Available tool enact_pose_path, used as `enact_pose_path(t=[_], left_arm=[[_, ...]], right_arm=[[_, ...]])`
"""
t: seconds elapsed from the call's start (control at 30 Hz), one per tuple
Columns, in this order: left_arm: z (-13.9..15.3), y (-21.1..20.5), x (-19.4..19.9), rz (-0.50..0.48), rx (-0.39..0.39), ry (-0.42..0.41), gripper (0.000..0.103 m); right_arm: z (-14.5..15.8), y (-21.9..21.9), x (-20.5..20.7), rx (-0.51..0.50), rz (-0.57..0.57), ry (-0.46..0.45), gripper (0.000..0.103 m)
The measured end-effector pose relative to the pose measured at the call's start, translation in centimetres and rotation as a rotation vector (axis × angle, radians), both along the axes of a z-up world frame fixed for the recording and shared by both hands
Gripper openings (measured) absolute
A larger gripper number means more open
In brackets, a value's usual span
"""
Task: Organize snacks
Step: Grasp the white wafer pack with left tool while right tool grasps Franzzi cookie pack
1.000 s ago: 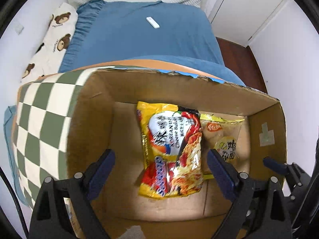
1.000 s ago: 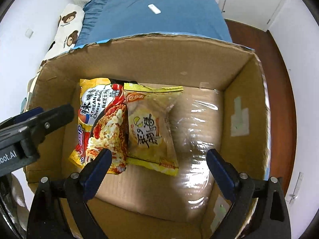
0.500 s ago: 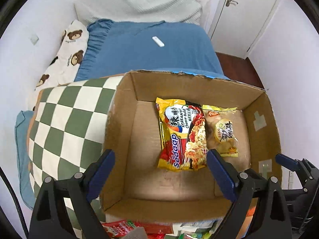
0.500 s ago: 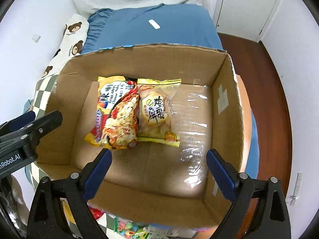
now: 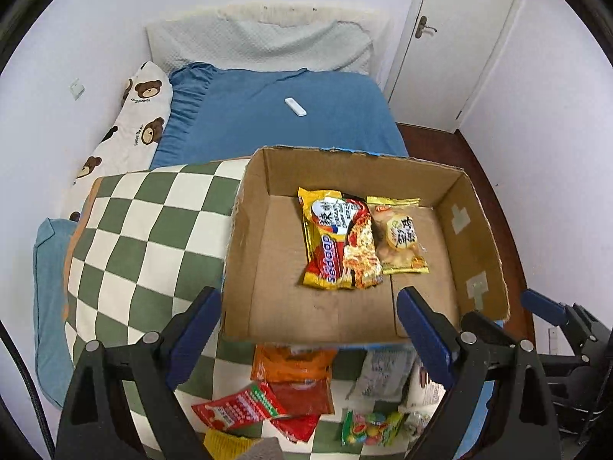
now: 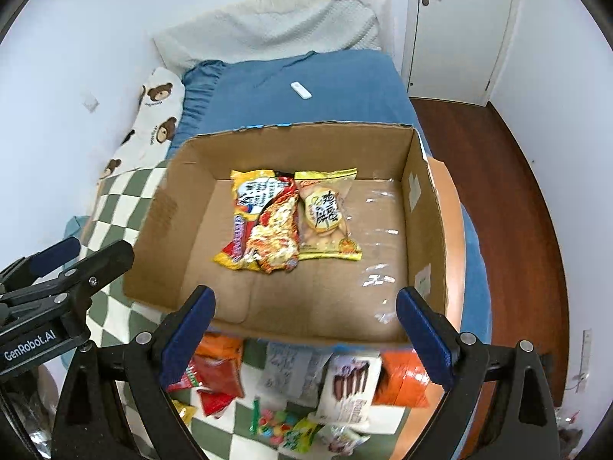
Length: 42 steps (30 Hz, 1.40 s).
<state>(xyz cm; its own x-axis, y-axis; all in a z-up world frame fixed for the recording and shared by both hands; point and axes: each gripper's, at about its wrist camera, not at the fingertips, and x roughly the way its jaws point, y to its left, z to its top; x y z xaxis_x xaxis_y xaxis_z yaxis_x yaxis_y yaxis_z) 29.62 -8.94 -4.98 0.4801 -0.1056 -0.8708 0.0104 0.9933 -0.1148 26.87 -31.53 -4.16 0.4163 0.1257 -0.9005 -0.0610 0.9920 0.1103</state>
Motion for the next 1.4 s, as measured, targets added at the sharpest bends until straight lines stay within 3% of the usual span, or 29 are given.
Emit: enact_pose_path(t=[0.1, 0.2, 0.3, 0.4, 0.47, 0.53, 0.67, 0.77, 0.9, 0.93, 1.13, 1.23, 1.37, 1.4], left_arm=[[-0.7, 1.0, -1.7, 0.01, -0.002, 0.017, 0.094], [-3.4, 3.0, -4.2, 0.037, 0.002, 0.073, 0.094], [-7.6, 5.0, -6.4, 0.072, 0.023, 0.165, 0.094], [-12.3, 6.9, -7.8, 0.112, -0.006, 0.299, 0.094], [-14.3, 7.2, -8.3, 0.122, 0.0, 0.323, 0.094], [-15.7, 6.2, -8.3, 0.079, 0.05, 0.323, 0.094], [-17.8, 3.0, -7.9, -0.084, 0.238, 0.306, 0.094], [-18.3, 0.8, -7.8, -0.189, 0.292, 0.294, 0.094], [-17.2, -1.9, -6.8, -0.211, 0.207, 0.287, 0.094], [-16.9, -2.6, -6.5, -0.205, 0.173, 0.289, 0.094], [-16.6, -7.1, -4.6, -0.196, 0.027, 0.317, 0.094], [-17.7, -9.6, -3.4, -0.2, -0.007, 0.346, 0.094], [-19.5, -12.6, -2.3, -0.236, 0.02, 0.377, 0.094], [-19.9, -13.2, -2.1, -0.247, 0.03, 0.376, 0.089]], right_arm=[[0.1, -0.1, -2.1, 0.013, -0.012, -0.004, 0.097], [-1.4, -0.7, -4.2, 0.023, -0.047, 0.028, 0.097], [-4.9, -1.6, -6.1, 0.03, -0.093, 0.104, 0.097], [-9.2, -2.8, -7.3, 0.039, -0.148, 0.189, 0.097], [-11.4, -3.1, -7.8, 0.022, -0.172, 0.215, 0.092], [-13.1, -3.5, -7.8, 0.01, -0.187, 0.24, 0.086], [-15.8, -3.6, -7.5, -0.034, -0.186, 0.272, 0.08], [-17.2, -3.9, -7.0, -0.069, -0.182, 0.282, 0.078], [-18.2, -4.3, -6.8, -0.081, -0.181, 0.292, 0.071], [-18.4, -4.3, -6.8, -0.089, -0.173, 0.291, 0.064], [-18.6, -5.2, -8.4, -0.087, -0.145, 0.29, 0.062], [-18.6, -6.9, -9.3, -0.051, -0.17, 0.299, 0.062], [-19.2, -8.8, -10.2, -0.01, -0.203, 0.317, 0.063], [-19.3, -9.1, -10.2, -0.007, -0.205, 0.319, 0.063]])
